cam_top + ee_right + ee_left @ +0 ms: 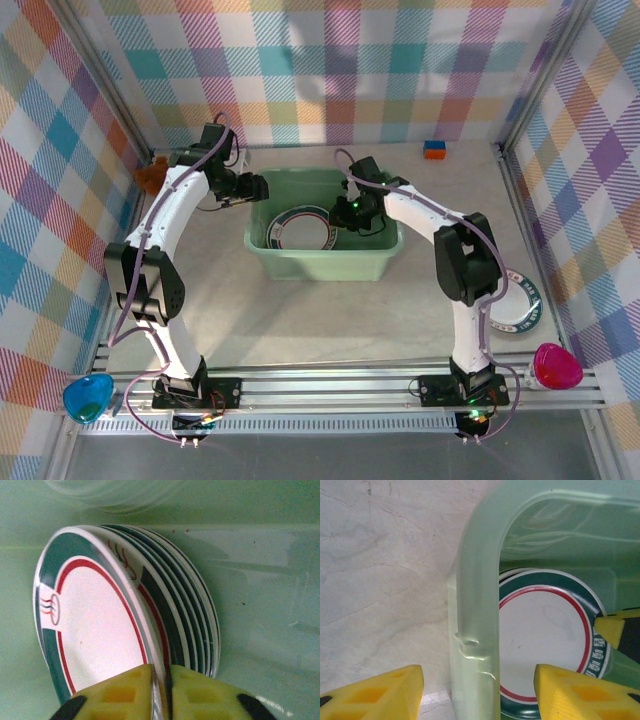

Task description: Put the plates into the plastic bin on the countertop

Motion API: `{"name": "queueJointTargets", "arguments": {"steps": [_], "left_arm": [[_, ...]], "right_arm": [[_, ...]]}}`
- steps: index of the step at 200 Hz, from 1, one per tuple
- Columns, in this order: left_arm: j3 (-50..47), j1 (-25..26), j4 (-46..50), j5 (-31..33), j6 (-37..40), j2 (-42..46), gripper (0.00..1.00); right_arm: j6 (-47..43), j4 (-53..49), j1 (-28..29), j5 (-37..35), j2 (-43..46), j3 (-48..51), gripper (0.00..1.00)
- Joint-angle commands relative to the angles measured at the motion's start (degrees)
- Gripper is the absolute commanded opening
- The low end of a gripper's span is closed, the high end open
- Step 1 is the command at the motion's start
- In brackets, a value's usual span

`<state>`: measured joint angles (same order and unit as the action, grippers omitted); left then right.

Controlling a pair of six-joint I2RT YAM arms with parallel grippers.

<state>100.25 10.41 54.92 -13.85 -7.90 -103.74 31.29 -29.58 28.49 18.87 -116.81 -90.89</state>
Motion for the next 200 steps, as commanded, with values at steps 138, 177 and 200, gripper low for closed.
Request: {"name": "queueJointTargets", "arguments": {"steps": [138,177,200], "left_arm": [[-4.1,-0.2,-2.7,2.9,-2.4,6.5,0.61],[-6.8,-0.3,-6.1,1.7,-4.5,9.6,0.62],[-7.0,-0.2,-6.7,0.4,-4.8,10.2,0.62]], "right_arm": [[-6.4,-13.2,2.1,-19.1,10.2,-13.6,0.91],[-3.2,-20.5,-0.9,-26.8,22.1,-8.2,0.95],[1.8,-27.7,-8.6,-25.6,28.2,-0.6,0.94]]}}
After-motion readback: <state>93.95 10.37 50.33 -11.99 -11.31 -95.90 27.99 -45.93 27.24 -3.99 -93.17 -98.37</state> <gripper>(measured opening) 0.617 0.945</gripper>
